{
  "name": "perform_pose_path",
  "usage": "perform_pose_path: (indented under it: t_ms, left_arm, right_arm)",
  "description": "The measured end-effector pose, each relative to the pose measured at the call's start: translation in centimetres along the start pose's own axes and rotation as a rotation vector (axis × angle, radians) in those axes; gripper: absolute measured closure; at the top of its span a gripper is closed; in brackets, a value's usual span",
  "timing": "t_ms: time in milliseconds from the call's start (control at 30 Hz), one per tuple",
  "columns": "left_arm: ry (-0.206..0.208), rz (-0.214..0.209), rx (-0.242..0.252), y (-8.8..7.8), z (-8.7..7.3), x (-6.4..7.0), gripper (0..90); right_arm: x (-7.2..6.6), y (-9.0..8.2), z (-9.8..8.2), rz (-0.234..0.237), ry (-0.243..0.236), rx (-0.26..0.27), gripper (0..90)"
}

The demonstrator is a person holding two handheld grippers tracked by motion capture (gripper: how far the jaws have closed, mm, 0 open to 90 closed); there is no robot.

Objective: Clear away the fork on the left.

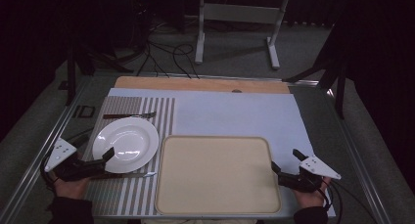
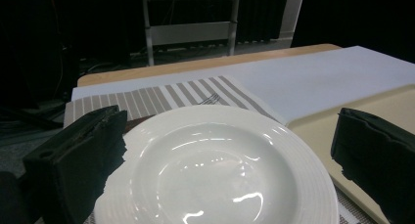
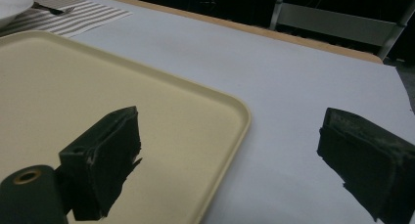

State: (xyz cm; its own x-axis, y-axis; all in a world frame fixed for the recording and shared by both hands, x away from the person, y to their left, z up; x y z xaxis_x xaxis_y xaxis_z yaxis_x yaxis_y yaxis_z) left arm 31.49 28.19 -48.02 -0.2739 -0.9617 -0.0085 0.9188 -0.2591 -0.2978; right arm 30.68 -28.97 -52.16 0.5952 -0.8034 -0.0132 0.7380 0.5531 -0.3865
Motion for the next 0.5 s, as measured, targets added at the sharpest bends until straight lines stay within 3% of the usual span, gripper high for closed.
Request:
perform_pose_path:
  t_ms: [167, 500]
  left_arm:
    - [-0.018, 0.003, 0.007, -0.1, 0.2, -0.6, 0.0]
    - [-0.015, 0.015, 0.014, 0.2, 1.4, -1.6, 0.0]
  right_arm:
    - [0.0, 0.1, -0.1, 0.003, -0.003, -0.005, 8.4]
    - [0.0, 0.1, -0.2, 0.009, 0.001, -0.003, 8.4]
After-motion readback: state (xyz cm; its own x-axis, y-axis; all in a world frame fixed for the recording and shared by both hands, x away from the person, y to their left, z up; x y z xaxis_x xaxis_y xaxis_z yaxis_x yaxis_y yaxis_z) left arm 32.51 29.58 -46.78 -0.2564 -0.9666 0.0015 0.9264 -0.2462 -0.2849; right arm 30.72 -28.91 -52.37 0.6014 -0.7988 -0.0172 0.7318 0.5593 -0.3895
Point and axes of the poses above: each handheld gripper's, and its own axes: y roughly forward along the jaws, z roughly out of its top, x roughly to its right, the point moved 8 cm from there along y, roughly forward along the jaws, and after that the axes turned 10 degrees about z, right-handed, at the moved point
